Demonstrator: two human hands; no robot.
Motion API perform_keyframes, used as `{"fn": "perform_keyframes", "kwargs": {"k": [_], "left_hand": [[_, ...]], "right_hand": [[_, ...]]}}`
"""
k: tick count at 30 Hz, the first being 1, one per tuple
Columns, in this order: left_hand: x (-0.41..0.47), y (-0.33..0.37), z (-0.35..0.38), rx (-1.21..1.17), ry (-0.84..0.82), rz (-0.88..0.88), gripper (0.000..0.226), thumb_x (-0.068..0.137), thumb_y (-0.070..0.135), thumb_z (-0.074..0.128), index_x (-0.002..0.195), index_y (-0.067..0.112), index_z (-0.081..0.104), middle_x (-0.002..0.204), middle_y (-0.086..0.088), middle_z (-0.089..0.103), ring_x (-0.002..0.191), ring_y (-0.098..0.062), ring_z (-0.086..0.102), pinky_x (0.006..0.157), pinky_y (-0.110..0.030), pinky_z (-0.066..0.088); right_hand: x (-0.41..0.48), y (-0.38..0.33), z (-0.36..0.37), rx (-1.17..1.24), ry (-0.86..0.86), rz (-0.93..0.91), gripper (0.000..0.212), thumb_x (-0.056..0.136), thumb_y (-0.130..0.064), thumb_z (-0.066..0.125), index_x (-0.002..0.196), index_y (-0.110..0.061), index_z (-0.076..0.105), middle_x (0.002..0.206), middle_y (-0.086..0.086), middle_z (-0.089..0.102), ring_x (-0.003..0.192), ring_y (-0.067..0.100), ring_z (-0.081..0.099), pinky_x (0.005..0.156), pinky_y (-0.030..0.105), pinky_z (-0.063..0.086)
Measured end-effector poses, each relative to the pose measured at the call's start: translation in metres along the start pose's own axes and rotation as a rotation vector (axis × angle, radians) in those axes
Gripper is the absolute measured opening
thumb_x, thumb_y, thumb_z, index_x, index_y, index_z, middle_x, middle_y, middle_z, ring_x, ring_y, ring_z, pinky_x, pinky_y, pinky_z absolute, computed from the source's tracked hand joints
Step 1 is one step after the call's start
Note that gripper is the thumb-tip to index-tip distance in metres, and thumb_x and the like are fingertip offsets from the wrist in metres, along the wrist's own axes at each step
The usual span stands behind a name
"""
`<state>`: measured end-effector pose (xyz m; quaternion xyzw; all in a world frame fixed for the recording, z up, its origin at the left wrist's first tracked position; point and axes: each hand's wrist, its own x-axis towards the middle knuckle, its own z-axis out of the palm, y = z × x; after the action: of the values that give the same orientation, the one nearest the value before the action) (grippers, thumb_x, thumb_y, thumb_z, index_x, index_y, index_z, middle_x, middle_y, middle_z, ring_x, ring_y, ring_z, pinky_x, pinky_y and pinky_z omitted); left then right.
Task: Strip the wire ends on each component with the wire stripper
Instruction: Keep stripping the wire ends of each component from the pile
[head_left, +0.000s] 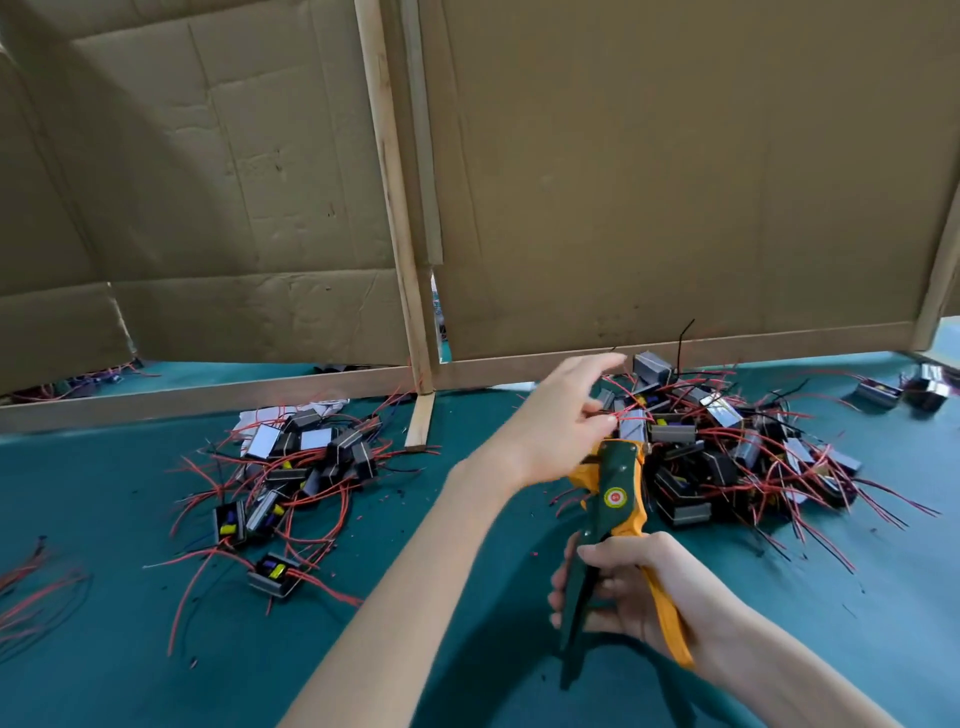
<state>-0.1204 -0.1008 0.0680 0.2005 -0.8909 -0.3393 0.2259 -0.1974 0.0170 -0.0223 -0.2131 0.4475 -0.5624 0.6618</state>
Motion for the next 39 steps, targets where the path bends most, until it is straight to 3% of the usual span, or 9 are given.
{"fn": "perform_keyframes", "kwargs": {"k": [5,8,10,16,20,27,31,35,39], "left_hand": [[-0.047,-0.065,-0.058,0.355,0.033,-0.326,0.068,0.095,0.031,0.055,0.151,0.023,0.017,0.158,-0.006,0.017,0.144,-0.023,0.020,0.118,-0.042,0.019],[-0.071,-0.110,-0.091,0.698,0.160,-0.628,0.074,0.094,0.045,0.052,0.152,0.026,0.011,0.161,-0.009,-0.004,0.147,-0.028,-0.011,0.116,-0.057,0.004],[-0.085,-0.139,-0.105,0.792,0.265,-0.751,0.072,0.093,0.054,0.047,0.152,0.030,0.013,0.160,-0.009,-0.010,0.146,-0.031,-0.017,0.112,-0.065,0.001],[-0.109,-0.186,-0.114,0.701,0.191,-0.922,0.085,0.078,0.084,0.025,0.150,0.042,0.011,0.162,-0.002,0.005,0.144,-0.045,0.005,0.114,-0.061,0.003],[-0.104,-0.186,-0.122,0.703,0.247,-0.861,0.078,0.078,0.083,0.034,0.143,0.041,0.028,0.155,-0.004,0.025,0.136,-0.047,0.024,0.110,-0.060,0.018],[-0.101,-0.195,-0.117,0.678,0.268,-0.839,0.061,0.083,0.073,0.047,0.133,0.039,0.042,0.155,0.000,0.020,0.139,-0.043,0.014,0.112,-0.056,0.010],[-0.100,-0.189,-0.119,0.647,0.262,-0.788,0.049,0.081,0.059,0.061,0.120,0.034,0.043,0.137,-0.002,0.051,0.129,-0.039,0.036,0.104,-0.050,0.028],[-0.096,-0.174,-0.129,0.601,0.121,-0.780,0.045,0.074,0.053,0.070,0.105,0.030,0.046,0.113,0.003,0.060,0.099,-0.022,0.056,0.081,-0.034,0.044],[-0.091,-0.149,-0.143,0.497,-0.187,-0.871,0.059,0.079,0.037,0.075,0.130,0.021,0.049,0.132,-0.001,0.052,0.117,-0.021,0.052,0.102,-0.034,0.041]], "right_hand": [[0.000,0.001,-0.001,-0.011,0.007,-0.007,0.024,0.061,0.001,0.066,0.084,0.006,0.065,0.083,0.029,0.063,0.071,0.041,0.067,0.064,0.048,0.058],[0.000,0.000,-0.002,-0.026,0.010,-0.021,0.023,0.067,0.000,0.064,0.089,0.007,0.063,0.083,0.029,0.064,0.072,0.040,0.067,0.065,0.048,0.058],[0.001,0.000,-0.002,-0.027,0.022,-0.028,0.022,0.068,-0.003,0.062,0.087,0.007,0.064,0.083,0.029,0.063,0.072,0.040,0.067,0.065,0.048,0.058],[0.002,0.000,-0.005,-0.039,0.040,-0.025,0.022,0.069,-0.004,0.063,0.089,0.007,0.064,0.085,0.028,0.064,0.074,0.041,0.067,0.067,0.049,0.058],[0.003,0.000,-0.006,-0.047,0.043,-0.022,0.024,0.070,-0.005,0.062,0.091,0.007,0.063,0.084,0.028,0.064,0.075,0.041,0.067,0.069,0.050,0.058],[0.003,0.000,-0.005,-0.056,0.038,-0.008,0.021,0.069,-0.004,0.063,0.087,0.006,0.066,0.085,0.029,0.064,0.074,0.041,0.067,0.067,0.049,0.058],[0.004,0.001,-0.005,-0.054,0.043,-0.004,0.023,0.069,-0.004,0.063,0.089,0.006,0.065,0.085,0.030,0.064,0.075,0.042,0.067,0.066,0.049,0.058],[0.003,0.001,-0.004,-0.039,0.043,-0.005,0.022,0.068,-0.004,0.063,0.086,0.007,0.066,0.085,0.031,0.063,0.074,0.042,0.067,0.065,0.049,0.058],[0.002,-0.001,-0.005,-0.039,0.038,-0.014,0.020,0.069,-0.003,0.062,0.085,0.007,0.066,0.084,0.031,0.063,0.072,0.042,0.067,0.065,0.050,0.059]]}}
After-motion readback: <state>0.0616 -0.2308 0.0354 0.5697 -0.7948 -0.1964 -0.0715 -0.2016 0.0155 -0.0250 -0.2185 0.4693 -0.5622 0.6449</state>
